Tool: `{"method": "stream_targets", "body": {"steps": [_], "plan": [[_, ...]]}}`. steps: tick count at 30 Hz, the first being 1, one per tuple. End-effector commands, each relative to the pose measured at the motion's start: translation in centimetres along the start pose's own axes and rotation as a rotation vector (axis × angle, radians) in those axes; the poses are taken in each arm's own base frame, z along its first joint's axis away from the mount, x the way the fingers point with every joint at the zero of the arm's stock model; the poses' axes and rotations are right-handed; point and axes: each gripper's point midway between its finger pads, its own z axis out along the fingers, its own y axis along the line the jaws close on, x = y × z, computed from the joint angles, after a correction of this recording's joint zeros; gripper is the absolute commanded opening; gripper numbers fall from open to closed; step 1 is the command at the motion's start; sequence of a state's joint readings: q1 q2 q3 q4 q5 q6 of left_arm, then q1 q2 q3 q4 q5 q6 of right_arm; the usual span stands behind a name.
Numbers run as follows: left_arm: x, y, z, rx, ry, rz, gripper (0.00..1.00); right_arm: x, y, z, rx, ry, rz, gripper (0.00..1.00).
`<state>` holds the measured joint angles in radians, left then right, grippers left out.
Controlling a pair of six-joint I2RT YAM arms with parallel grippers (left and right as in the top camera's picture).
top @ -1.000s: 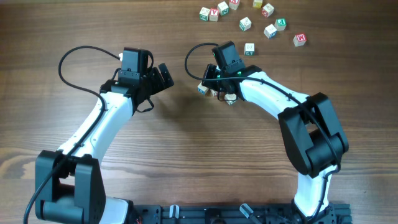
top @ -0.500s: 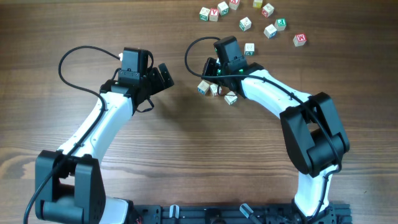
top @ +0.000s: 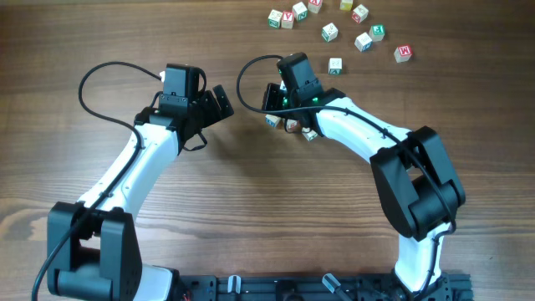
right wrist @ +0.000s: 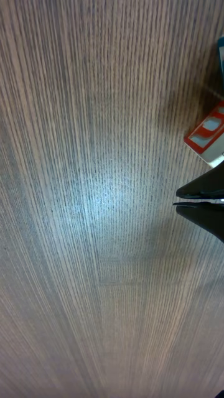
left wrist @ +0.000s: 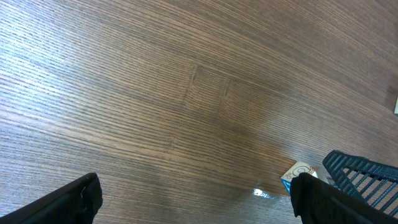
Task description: Form a circle
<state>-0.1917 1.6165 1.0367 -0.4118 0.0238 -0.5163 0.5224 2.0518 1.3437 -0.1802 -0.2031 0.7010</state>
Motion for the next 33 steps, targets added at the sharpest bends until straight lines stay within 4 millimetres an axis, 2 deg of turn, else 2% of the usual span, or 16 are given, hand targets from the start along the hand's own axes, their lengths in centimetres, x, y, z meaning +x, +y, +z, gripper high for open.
{"method": "stream_targets", "body": {"steps": [1,17,33], "plan": [[-0.3,-0.2,-0.6,0.011,-0.015,0.016,1.0,0.3,0.8,0.5,-0.02,0.012,-0.034,0.05],[-0.3,-0.2,-0.6,0.011,-0.015,0.016,1.0,1.6,0.5,0.7,0.018,0.046,-0.039,0.05],[-0.3,-0.2,-0.6,0.011,-0.016,0.016,1.0,1.9,0.0,0.6,0.043,0.054,-0.031,0.05]]}}
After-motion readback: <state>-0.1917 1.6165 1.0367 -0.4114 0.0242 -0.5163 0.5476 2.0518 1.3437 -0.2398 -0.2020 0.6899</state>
